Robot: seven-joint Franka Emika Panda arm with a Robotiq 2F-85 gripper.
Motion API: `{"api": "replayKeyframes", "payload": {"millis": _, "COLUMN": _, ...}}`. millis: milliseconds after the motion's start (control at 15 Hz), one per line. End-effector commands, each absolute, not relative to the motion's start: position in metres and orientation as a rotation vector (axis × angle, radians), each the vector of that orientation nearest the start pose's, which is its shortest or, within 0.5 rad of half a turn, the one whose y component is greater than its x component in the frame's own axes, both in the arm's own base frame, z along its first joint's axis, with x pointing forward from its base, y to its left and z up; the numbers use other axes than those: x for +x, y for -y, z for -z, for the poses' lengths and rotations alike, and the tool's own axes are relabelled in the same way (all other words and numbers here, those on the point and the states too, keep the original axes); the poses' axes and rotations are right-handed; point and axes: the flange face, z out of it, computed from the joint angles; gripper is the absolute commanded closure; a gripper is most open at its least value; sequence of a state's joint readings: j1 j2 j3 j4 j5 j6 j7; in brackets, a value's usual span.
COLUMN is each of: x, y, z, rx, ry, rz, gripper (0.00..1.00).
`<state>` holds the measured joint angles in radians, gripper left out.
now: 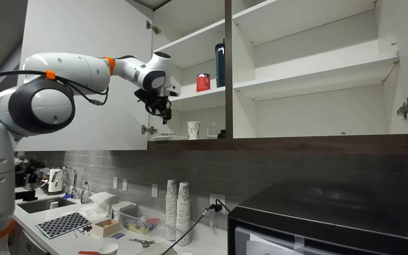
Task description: Pick up the cup from the cabinet and put it on the counter
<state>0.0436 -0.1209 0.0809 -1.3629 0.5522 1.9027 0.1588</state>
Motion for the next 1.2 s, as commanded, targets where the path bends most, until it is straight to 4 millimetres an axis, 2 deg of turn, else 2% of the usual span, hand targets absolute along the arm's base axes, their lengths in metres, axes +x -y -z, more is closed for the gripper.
{"api": "replayKeyframes", "payload": {"millis": 0, "x": 0.505, "y": -0.107, "z": -0.837, "rx": -2.409, "ry": -0.038, "rz": 0.715, "gripper": 0.00}}
{"api": "replayKeyframes", "payload": {"millis": 133, "x": 0.507, "y": -0.106, "z": -0.837, "rx": -2.408, "ry": -0.040, "rz": 0.716, "gripper": 0.00}}
{"api": "replayKeyframes", "payload": {"millis": 667, "x": 0.556, "y": -0.120, "z": -0.832, "rx": -2.379, "ry": -0.282, "rz": 0.933, "gripper": 0.00}}
{"api": "replayKeyframes", "payload": {"millis": 1133, "x": 0.589, "y": -0.118, "z": -0.833, "rx": -2.340, "ry": -0.504, "rz": 1.074, "gripper": 0.00}}
